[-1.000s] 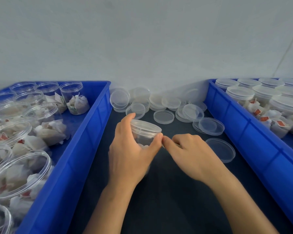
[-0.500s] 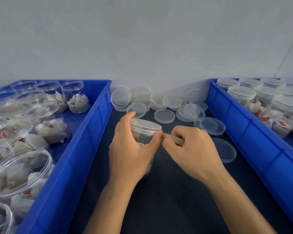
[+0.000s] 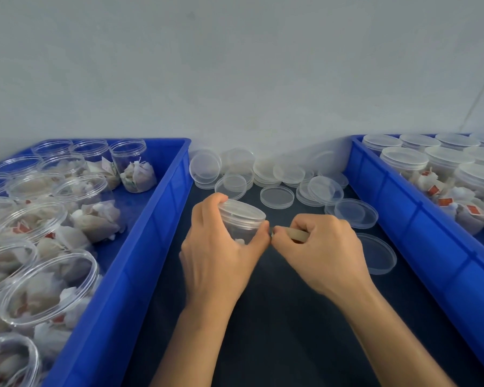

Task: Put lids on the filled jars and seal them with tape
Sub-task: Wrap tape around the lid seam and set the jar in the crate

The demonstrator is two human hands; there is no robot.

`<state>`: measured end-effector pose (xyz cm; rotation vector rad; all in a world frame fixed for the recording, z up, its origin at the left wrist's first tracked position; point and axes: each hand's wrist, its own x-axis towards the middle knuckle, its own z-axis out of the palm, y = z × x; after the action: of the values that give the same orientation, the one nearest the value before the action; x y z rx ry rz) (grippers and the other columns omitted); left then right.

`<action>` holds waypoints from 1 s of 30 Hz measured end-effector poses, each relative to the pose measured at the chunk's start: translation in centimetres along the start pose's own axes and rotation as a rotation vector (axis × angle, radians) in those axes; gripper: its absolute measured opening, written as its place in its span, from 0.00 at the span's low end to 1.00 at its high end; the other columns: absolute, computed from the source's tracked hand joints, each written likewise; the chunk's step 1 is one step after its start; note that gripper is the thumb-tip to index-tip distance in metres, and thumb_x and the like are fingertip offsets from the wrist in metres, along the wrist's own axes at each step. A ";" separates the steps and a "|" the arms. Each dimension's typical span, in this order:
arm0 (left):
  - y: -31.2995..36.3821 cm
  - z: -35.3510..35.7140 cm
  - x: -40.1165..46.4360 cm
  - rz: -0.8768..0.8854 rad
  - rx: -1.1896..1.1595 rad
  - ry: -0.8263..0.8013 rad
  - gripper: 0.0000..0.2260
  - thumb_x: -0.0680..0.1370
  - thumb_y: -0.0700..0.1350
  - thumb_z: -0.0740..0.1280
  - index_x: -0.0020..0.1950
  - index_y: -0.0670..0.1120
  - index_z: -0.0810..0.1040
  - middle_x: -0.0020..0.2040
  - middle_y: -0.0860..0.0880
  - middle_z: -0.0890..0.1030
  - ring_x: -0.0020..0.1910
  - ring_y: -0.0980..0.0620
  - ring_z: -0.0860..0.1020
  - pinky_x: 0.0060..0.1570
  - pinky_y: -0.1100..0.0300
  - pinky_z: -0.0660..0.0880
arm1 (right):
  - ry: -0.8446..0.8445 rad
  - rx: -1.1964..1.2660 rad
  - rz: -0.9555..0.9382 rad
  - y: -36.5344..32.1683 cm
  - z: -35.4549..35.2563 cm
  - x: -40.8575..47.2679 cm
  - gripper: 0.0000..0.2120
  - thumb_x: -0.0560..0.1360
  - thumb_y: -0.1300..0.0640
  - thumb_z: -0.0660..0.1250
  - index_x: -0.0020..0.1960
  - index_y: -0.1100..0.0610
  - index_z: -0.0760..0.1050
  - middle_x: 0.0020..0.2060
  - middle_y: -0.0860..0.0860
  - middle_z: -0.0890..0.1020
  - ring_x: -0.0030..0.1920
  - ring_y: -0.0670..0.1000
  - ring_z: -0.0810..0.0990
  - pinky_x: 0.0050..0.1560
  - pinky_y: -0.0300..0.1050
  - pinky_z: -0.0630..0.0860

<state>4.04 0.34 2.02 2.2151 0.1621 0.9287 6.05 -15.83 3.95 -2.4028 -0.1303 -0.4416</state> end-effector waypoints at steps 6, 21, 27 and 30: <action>1.6 0.4 -0.1 0.067 0.120 0.063 0.34 0.70 0.67 0.74 0.67 0.49 0.70 0.57 0.49 0.77 0.46 0.50 0.79 0.34 0.59 0.67 | 0.059 0.070 0.045 0.7 -0.3 0.3 0.21 0.73 0.40 0.70 0.33 0.57 0.75 0.26 0.50 0.78 0.30 0.55 0.78 0.33 0.52 0.78; 1.6 1.2 -0.1 0.121 0.209 0.156 0.35 0.66 0.65 0.81 0.64 0.46 0.75 0.54 0.47 0.80 0.43 0.48 0.82 0.29 0.58 0.72 | 0.295 -0.209 -0.120 -0.6 0.9 0.4 0.20 0.74 0.45 0.69 0.29 0.55 0.71 0.21 0.49 0.71 0.25 0.55 0.73 0.29 0.50 0.75; -0.4 -1.1 0.6 -0.083 0.016 0.316 0.31 0.65 0.66 0.73 0.62 0.51 0.74 0.55 0.53 0.81 0.49 0.50 0.81 0.43 0.59 0.68 | 0.385 -0.226 0.152 4.0 -2.6 3.4 0.21 0.74 0.44 0.64 0.29 0.57 0.70 0.26 0.54 0.74 0.28 0.57 0.70 0.34 0.44 0.65; -0.2 -0.6 0.4 -0.072 -0.164 0.208 0.29 0.65 0.66 0.73 0.61 0.56 0.72 0.54 0.61 0.78 0.48 0.63 0.77 0.43 0.72 0.67 | 0.361 -0.191 0.012 2.2 -1.2 2.5 0.20 0.75 0.50 0.70 0.28 0.56 0.68 0.23 0.52 0.72 0.27 0.59 0.73 0.33 0.50 0.74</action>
<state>3.91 1.02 2.39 1.9484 0.2510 1.0923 8.55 -18.36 4.36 -2.4604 0.0909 -0.9084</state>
